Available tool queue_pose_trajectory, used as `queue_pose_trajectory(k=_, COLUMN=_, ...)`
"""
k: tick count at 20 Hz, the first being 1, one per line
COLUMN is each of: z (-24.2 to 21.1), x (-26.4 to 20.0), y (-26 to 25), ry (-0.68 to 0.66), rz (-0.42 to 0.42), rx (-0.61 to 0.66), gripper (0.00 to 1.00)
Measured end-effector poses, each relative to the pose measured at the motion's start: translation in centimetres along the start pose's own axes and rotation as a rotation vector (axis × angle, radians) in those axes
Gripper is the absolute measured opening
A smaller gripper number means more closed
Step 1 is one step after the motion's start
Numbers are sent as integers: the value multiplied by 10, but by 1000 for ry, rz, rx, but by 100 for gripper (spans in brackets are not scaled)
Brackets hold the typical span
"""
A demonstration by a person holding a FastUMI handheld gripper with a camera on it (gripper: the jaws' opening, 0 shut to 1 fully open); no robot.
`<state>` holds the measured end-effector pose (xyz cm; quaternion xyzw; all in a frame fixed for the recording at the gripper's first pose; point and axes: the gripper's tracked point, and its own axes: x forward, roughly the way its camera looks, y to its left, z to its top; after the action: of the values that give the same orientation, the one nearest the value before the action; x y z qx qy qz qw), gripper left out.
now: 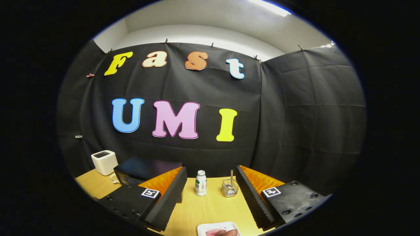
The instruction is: Open the toaster oven, put the food inside, and close the toaster oven door.
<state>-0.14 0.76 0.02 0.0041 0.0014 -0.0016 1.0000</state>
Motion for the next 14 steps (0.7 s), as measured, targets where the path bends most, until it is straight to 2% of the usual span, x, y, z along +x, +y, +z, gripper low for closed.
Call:
queue_pose_trajectory(k=7, z=4, x=-2, y=13, ry=-10, rz=-3, rx=-1, gripper=98)
queue_pose_trajectory(k=14, z=9, x=3, y=49, ry=-18, rz=12, rx=8, gripper=97)
